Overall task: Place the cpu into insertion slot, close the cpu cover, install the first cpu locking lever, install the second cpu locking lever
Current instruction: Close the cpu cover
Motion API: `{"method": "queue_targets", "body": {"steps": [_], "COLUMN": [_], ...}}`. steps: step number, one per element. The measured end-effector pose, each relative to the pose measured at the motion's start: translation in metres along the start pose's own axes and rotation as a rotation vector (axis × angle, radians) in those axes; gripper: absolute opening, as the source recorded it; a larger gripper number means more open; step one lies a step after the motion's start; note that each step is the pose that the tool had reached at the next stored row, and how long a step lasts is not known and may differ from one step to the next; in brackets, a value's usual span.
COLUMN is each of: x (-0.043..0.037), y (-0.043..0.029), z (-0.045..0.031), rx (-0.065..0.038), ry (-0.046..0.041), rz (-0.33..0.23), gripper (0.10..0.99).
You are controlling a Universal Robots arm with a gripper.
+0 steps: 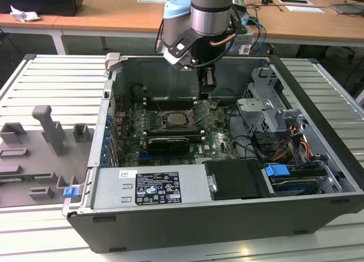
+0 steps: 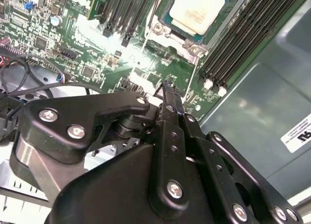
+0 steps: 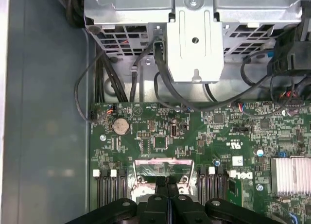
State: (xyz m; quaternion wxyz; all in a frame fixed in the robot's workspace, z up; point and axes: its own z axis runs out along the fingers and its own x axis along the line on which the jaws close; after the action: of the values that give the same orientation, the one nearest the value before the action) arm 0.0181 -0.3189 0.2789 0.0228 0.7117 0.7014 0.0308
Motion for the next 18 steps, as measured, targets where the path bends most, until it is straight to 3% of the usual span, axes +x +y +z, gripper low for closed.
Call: {"method": "queue_targets", "body": {"steps": [13, 16, 18], "x": [0.0002, 0.0003, 0.0003], "y": [0.0176, 0.0236, 0.0298], "z": [0.0013, 0.0018, 0.0031], "rx": [0.001, 0.001, 0.007], "ry": [-0.0001, 0.0000, 0.0002], "rz": [0.000, 0.000, 0.000], "gripper": [0.106, 0.106, 0.106]}}
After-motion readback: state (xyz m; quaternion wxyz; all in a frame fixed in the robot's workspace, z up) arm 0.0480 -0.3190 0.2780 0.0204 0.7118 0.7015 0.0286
